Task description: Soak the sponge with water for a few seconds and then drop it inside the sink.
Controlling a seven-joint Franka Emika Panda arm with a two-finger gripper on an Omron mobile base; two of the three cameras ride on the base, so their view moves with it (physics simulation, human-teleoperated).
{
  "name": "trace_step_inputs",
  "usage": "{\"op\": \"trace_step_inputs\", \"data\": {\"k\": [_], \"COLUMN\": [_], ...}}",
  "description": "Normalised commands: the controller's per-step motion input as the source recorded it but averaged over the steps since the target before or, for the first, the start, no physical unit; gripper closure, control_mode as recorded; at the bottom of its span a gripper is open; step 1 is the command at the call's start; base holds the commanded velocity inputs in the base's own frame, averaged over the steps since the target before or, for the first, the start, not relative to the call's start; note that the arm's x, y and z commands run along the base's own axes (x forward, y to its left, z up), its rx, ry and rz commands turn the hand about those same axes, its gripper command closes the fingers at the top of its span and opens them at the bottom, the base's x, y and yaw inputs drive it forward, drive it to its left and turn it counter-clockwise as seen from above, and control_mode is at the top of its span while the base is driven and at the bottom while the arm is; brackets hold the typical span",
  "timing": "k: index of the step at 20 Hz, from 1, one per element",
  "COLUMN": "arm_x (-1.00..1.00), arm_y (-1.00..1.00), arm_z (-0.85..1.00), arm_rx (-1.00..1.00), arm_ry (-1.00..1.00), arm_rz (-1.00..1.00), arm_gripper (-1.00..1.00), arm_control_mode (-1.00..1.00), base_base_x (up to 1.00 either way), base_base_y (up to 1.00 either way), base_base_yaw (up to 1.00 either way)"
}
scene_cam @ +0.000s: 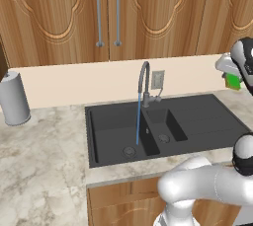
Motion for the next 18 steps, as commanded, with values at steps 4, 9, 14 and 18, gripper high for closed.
{"op": "trace_step_inputs", "data": {"k": [4, 9, 14, 18], "arm_x": [-0.18, -0.22, -0.22, -0.36], "arm_y": [0.37, 0.29, 0.40, 0.28], "arm_z": [0.19, 0.00, 0.00, 0.04], "arm_rx": [-0.03, -0.07, -0.10, -0.04], "arm_ry": [-0.04, 0.00, 0.00, 0.00], "arm_rz": [-0.07, -0.09, -0.18, -0.23], "arm_gripper": [1.00, 1.00, 1.00, 1.00], "arm_control_mode": [-1.00, -1.00, -1.00, -1.00], "base_base_x": [0.00, 0.00, 0.00, 0.00], "base_base_y": [0.00, 0.00, 0.00, 0.00], "base_base_yaw": [0.00, 0.00, 0.00, 0.00]}}
